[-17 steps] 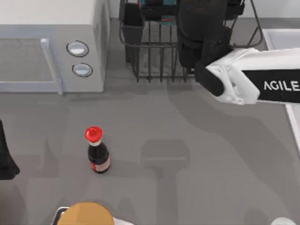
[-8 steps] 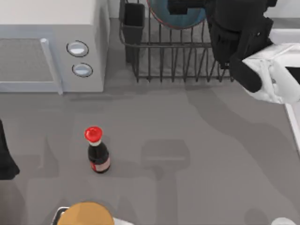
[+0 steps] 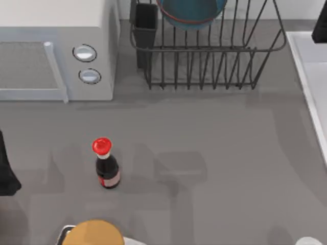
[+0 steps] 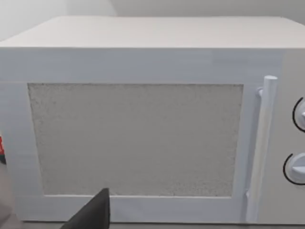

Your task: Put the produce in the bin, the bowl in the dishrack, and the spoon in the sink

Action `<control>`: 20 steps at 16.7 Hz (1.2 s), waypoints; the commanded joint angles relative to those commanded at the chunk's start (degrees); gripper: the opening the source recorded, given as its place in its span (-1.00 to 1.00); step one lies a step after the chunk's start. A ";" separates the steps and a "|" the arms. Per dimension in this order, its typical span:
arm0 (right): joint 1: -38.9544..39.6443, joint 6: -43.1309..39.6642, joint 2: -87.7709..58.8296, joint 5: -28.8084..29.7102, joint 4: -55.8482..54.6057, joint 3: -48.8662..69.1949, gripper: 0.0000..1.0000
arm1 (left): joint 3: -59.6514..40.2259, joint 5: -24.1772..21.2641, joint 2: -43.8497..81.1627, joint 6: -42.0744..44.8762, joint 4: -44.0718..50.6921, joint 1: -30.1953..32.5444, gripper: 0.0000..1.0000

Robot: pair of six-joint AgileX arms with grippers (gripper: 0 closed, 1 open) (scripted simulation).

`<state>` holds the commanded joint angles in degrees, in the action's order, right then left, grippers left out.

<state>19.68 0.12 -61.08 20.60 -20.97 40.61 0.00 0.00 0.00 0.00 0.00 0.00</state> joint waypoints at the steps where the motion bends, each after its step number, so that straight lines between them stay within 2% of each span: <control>1: -1.88 -0.20 7.18 -1.95 2.37 -4.28 1.00 | 0.00 0.00 0.00 0.00 0.00 0.00 1.00; 6: -11.12 -0.74 38.96 -11.63 13.14 -24.43 1.00 | 0.00 0.00 0.00 0.00 0.00 0.00 1.00; 10: -16.94 -0.46 54.76 -17.74 18.72 -35.75 1.00 | 0.00 0.00 0.00 0.00 0.00 0.00 1.00; 14: -19.65 -0.13 61.01 -20.57 20.94 -40.55 1.00 | 0.00 0.00 0.00 0.00 0.00 0.00 1.00; 20: -19.54 -0.21 60.79 -20.52 20.95 -40.43 1.00 | 0.00 0.00 0.00 0.00 0.00 0.00 1.00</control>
<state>0.15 -0.09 -0.29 0.09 -0.02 0.18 0.00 0.00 0.00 0.00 0.00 0.00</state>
